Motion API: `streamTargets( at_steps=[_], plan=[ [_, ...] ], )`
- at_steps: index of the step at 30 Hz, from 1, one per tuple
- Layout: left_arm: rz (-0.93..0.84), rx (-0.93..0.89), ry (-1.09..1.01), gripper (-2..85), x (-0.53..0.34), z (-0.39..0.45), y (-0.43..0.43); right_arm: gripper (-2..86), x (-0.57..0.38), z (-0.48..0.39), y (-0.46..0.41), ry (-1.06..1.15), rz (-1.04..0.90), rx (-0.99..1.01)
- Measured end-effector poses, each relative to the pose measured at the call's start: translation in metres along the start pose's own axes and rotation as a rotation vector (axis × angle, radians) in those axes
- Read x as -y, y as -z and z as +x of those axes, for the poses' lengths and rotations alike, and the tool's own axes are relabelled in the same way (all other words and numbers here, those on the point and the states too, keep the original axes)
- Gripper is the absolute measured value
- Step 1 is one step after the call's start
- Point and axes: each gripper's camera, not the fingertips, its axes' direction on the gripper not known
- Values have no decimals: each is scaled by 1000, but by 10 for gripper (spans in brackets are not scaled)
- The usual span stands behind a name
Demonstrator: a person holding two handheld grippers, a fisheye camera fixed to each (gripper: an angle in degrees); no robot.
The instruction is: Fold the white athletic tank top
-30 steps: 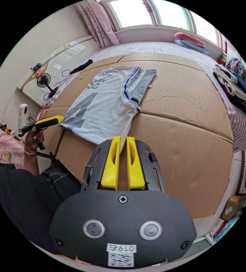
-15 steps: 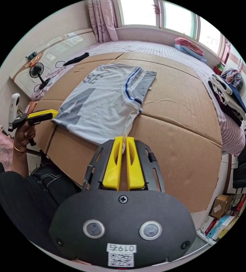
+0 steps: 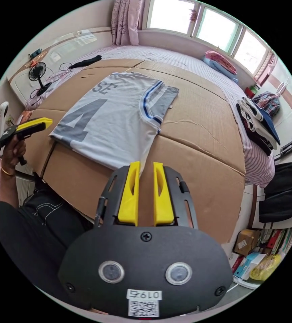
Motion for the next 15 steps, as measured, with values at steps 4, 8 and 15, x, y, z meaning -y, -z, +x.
streamTargets(
  at_steps=[4,8,15],
  plan=[
    [63,137,-57,11,-19,21,18,44,-7,-44,-15,15,-54,-244],
    [81,109,-164,12,-31,57,13,-2,-21,-93,-34,35,20,-630],
    [73,36,-214,17,-41,87,-15,2,-28,-121,-63,87,-4,-328]
  ],
)
